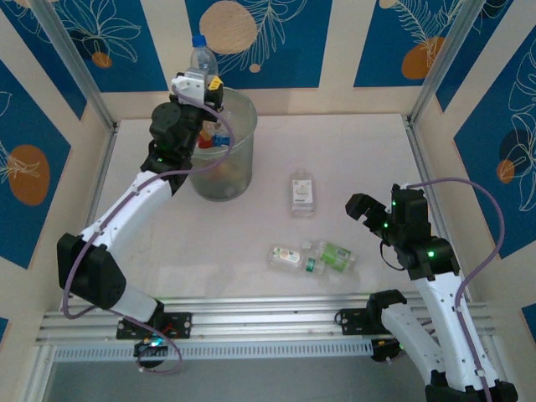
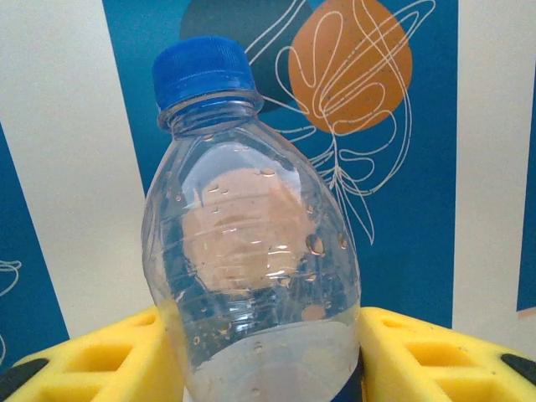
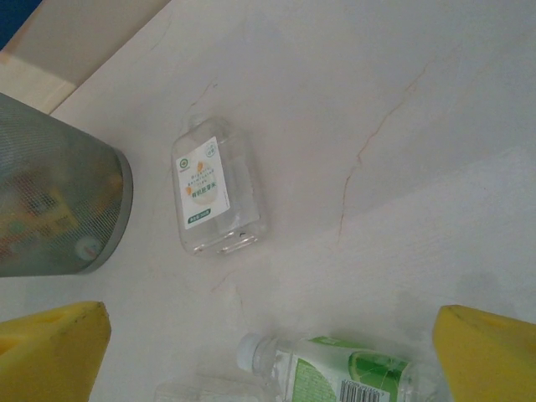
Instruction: Put the plastic bottles in the bin
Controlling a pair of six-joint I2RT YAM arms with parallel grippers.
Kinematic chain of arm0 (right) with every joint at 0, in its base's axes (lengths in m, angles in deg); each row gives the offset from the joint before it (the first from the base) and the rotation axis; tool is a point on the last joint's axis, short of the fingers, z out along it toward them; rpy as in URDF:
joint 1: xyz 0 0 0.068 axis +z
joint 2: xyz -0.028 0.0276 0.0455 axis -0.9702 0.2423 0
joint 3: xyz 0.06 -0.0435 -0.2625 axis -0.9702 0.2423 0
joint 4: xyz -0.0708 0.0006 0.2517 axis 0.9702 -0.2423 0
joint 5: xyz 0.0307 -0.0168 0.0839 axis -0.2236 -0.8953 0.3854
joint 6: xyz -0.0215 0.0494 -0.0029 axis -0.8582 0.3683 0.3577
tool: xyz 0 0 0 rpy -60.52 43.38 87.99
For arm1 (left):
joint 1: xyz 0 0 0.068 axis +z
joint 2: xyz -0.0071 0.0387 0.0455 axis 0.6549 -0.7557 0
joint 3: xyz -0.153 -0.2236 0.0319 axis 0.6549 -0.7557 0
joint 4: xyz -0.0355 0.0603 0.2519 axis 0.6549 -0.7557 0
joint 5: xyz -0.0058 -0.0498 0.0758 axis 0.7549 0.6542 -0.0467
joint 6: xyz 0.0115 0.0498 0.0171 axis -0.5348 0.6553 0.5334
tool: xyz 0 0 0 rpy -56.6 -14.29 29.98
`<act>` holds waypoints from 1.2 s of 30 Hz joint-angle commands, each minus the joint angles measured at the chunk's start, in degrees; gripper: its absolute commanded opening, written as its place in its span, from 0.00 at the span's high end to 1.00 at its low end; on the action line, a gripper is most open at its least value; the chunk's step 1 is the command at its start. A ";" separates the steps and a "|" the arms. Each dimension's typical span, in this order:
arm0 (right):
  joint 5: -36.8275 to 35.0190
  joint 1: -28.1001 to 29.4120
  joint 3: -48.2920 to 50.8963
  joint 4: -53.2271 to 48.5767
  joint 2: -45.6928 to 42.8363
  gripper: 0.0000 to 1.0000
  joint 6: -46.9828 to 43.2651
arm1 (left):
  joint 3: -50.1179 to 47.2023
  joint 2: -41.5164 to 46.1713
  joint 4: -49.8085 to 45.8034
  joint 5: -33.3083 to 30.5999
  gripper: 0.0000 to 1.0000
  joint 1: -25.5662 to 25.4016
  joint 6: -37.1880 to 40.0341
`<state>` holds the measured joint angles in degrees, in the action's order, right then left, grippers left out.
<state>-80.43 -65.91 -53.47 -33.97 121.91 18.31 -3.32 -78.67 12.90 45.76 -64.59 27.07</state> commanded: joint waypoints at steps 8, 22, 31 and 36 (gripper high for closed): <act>0.28 0.84 -1.44 0.20 -1.03 0.01 -0.50 | -6.57 1.49 8.85 1.15 0.50 0.87 -4.40; -0.40 1.56 -1.36 0.15 -1.17 0.01 -0.33 | -10.37 1.15 6.92 4.51 0.46 0.87 -6.55; -0.59 1.81 -1.33 0.15 -1.20 0.01 -0.41 | -8.93 -0.87 0.86 7.02 0.44 0.86 -4.54; -0.77 1.91 -1.31 0.24 -1.30 0.01 -0.45 | -8.63 -2.14 -1.30 7.83 0.42 0.88 -4.45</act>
<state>-80.71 -64.32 -53.47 -34.00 121.50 18.33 -13.29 -79.76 12.97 51.77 -64.37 22.13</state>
